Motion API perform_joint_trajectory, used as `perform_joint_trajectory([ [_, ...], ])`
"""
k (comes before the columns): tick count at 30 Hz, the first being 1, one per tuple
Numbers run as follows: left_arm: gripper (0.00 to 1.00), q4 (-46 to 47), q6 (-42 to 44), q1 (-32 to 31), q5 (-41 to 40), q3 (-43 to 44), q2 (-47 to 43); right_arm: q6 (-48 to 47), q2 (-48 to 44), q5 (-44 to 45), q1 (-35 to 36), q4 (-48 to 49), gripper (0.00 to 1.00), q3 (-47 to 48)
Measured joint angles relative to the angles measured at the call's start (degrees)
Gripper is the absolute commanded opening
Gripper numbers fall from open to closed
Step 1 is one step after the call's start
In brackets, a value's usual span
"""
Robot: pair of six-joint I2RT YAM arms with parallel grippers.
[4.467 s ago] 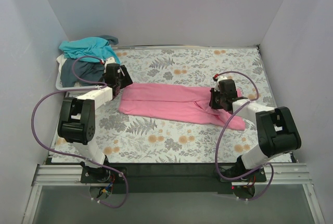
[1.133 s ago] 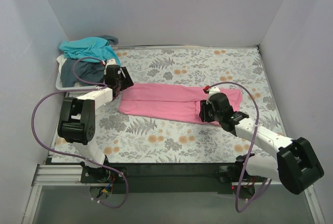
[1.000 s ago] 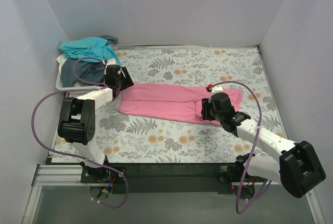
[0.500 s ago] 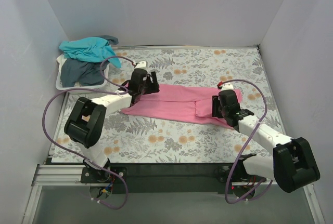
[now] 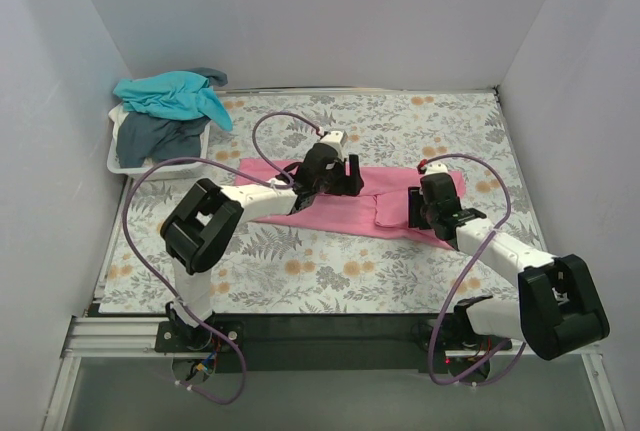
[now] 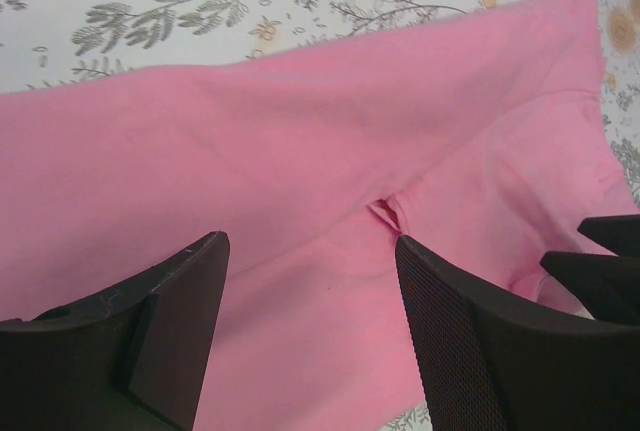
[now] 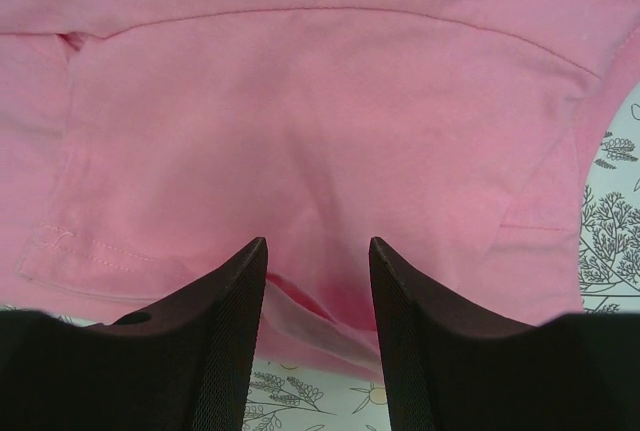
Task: Fold and stack the t-shirts
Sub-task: Fold the tshirt
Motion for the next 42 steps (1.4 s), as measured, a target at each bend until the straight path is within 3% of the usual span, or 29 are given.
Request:
perform_joint_trajectory([
  [9, 0.63, 0.0, 0.2, -1.2, -1.0, 0.2, 0.4, 0.1, -0.7, -6.6, 0.0, -5.3, 0.41, 0.9],
  [20, 0.64, -0.1, 1.1, -1.0, -3.5, 0.2, 0.4, 1.6, -8.0, -16.3, 0.0, -11.3, 0.43, 0.9],
  [28, 0.66, -0.7, 2.3, 0.8, -6.8, -1.1, -0.2, 2.8, -12.6, -12.9, -0.3, -13.0, 0.43, 1.0],
  [36, 0.66, -1.1, 2.6, 8.8, -13.0, -9.9, -5.5, 3.1, -4.3, -10.7, -3.1, -10.4, 0.41, 2.4],
  [42, 0.66, -0.9, 1.6, 8.4, -14.0, -12.0, -4.6, 3.2, 2.2, -11.8, -6.7, -7.8, 0.41, 2.4],
])
